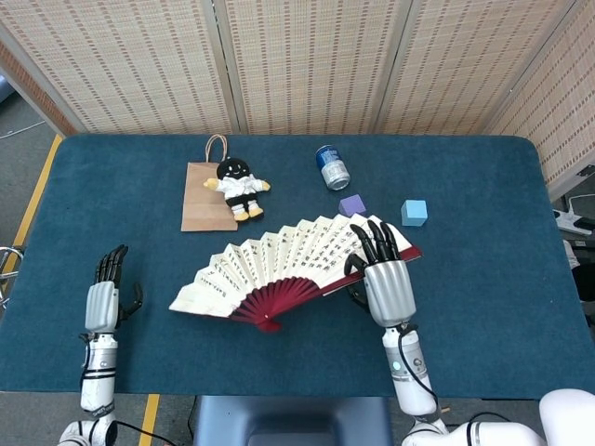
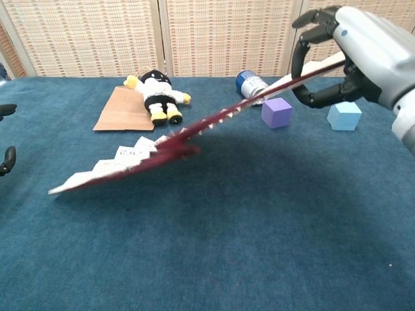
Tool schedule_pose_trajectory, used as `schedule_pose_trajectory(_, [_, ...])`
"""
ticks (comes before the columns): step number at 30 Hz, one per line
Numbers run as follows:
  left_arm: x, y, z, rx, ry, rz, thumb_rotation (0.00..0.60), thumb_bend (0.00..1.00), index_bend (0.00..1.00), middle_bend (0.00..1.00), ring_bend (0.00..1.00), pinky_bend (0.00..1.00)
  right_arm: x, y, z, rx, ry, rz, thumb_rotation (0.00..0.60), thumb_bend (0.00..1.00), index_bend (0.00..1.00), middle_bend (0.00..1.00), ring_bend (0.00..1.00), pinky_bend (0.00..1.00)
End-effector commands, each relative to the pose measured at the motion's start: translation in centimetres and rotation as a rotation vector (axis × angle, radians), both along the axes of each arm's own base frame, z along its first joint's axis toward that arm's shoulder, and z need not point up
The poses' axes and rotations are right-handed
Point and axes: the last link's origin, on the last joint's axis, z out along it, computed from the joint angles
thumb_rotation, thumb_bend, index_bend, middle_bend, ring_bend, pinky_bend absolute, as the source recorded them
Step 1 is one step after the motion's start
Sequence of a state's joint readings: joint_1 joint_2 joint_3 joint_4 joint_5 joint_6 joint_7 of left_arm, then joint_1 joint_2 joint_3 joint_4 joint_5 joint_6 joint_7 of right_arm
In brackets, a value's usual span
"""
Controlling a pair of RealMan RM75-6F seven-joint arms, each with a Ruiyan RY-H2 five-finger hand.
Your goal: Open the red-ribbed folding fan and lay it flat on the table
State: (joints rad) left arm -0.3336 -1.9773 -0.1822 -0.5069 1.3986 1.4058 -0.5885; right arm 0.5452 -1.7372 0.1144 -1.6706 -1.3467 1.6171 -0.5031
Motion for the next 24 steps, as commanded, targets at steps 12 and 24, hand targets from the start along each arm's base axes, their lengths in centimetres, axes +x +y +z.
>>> schedule_pose_trajectory(12, [-1.5, -0.3, 1.3, -0.001, 0.017, 0.009, 0.600, 0.60, 0.00, 0.00, 0.00, 0.00, -9.9, 4.4, 1.8, 0.005, 0.222, -0.227, 0.600, 0.37, 0.00, 0.00, 0.00, 0.00])
schedule_pose_trajectory(24, [-2.1, 0.2, 1.7, -0.071, 0.039, 0.019, 0.600, 0.54, 0.00, 0.00, 0.00, 0.01, -13.5, 3.8, 2.9, 0.324, 0.540, -0.358, 0.600, 0.03, 0.00, 0.00, 0.00, 0.00])
